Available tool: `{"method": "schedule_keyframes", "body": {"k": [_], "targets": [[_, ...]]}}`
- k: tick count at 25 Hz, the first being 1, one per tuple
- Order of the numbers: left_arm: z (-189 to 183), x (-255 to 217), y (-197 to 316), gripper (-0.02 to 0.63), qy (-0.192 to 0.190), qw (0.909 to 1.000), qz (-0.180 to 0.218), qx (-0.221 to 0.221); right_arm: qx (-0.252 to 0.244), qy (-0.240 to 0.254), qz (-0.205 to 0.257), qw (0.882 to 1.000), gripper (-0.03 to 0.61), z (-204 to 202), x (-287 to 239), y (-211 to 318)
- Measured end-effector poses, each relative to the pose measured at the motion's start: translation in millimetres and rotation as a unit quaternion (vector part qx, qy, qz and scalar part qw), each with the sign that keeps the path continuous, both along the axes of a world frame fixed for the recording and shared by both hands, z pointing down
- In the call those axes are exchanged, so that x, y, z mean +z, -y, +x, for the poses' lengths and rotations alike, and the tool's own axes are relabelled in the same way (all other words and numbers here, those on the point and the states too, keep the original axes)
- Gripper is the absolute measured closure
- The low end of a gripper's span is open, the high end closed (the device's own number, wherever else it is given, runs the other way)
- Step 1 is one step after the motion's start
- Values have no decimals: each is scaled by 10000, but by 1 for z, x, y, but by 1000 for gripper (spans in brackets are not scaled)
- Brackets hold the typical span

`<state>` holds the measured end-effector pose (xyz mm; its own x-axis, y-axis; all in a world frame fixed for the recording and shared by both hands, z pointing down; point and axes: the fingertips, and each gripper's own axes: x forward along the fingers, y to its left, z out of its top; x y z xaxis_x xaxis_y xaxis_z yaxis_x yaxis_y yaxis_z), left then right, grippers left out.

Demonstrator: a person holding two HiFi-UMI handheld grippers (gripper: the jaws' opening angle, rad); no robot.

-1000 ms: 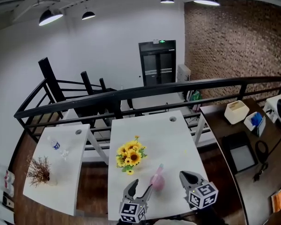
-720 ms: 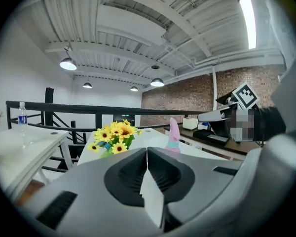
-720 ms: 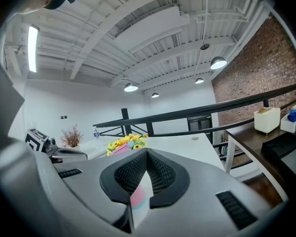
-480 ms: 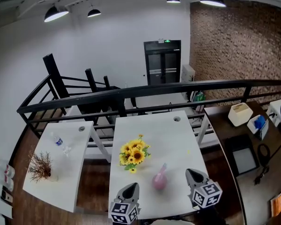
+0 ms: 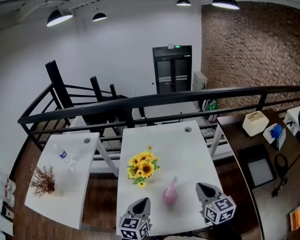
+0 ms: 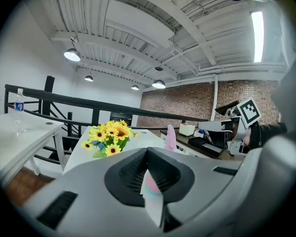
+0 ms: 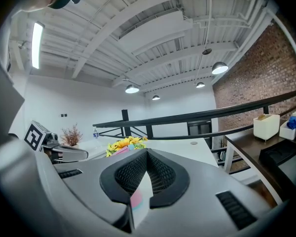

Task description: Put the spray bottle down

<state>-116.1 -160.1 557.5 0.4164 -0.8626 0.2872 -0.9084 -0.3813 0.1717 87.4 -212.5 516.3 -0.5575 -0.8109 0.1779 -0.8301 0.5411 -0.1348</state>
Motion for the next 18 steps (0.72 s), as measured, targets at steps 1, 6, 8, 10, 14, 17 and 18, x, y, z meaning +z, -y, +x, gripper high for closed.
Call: {"method": "schedule_keyframes", "body": {"k": [1,6,8,10,14,17,18], "targets": [[1,-1,-1,623,11,10000,-8,3,-19,7,-17,10000,600,0,0,-1],[0,4,-1,623,38,10000,-72,9,-33,47,-26,10000,598,-1,1,-1],[0,5,-1,623,46,9999,-95,8,-24,48,-19,10000,598,-2,0,-1],[0,6,-1,623,19,9999,-108,14,-30,39,-38,10000,598,-2,1,-1],[1,8,-2,623,-8,9999,-130,2,-28,40,-11,10000,598,-2,1,-2],[1,7,0,623,8,9999,-147,-24,-8,53,-24,10000,598,-1,3,-1],[1,8,0,623,7,9999,-152,-24,-1,57,-32,10000,598,-1,3,-1]]}}
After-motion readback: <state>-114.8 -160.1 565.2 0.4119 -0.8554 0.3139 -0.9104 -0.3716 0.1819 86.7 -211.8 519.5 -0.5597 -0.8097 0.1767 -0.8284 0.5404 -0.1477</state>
